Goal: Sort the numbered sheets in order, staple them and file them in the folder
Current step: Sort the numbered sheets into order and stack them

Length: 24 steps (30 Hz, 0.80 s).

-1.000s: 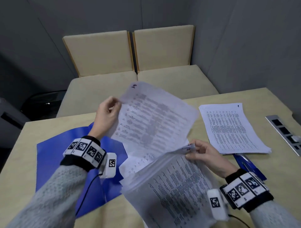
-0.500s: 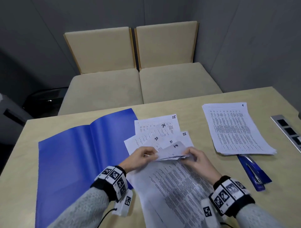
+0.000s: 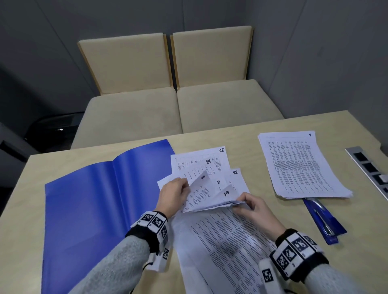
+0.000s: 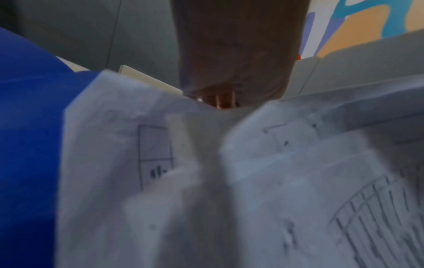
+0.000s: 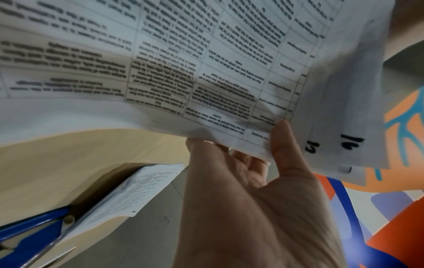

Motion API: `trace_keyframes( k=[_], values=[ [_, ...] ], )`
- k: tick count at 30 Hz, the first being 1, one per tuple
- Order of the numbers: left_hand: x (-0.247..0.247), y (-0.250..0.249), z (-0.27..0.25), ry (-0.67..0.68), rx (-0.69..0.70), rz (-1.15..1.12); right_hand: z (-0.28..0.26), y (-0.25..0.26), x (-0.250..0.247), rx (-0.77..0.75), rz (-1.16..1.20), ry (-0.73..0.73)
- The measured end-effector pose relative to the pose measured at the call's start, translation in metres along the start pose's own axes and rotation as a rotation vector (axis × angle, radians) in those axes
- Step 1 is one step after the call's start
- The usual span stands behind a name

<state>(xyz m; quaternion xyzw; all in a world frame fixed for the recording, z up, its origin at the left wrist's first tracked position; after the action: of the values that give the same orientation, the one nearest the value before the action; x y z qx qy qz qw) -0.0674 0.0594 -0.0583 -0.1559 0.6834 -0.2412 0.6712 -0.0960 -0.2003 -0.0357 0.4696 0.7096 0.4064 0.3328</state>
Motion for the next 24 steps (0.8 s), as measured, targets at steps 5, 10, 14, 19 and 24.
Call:
trace_keyframes(
  k=[5, 10, 14, 19, 24],
  values=[
    [-0.049, -0.010, 0.010, -0.210, 0.259, 0.208, -0.004, 0.010, -0.006, 0.012, 0.005, 0.066],
    [-0.127, -0.026, 0.024, -0.505, 0.337, 0.075, -0.014, 0.024, -0.015, 0.011, -0.006, 0.166],
    [-0.170, -0.030, 0.038, -0.684, 0.193, -0.277, -0.022, 0.032, -0.023, 0.017, 0.028, 0.218],
    [-0.154, -0.028, 0.050, -0.429, 0.189, -0.378, -0.027, 0.037, -0.027, 0.022, 0.096, 0.240],
    [-0.084, -0.036, 0.034, 0.000, 0.206, -0.387, -0.024, 0.040, -0.022, -0.049, 0.160, 0.149]
  ],
)
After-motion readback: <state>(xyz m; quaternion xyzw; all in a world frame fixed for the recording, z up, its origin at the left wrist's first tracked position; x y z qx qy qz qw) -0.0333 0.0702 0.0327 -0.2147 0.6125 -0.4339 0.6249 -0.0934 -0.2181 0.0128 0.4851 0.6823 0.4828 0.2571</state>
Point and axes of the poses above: each hand's wrist, its own z-axis towards the middle knuckle, its own x-axis out of the palm, y = z × x, the point moved 2 cm from there along z, towards the middle knuckle, and after that the axes turned 8 degrees about x, right-handed, at the moved point
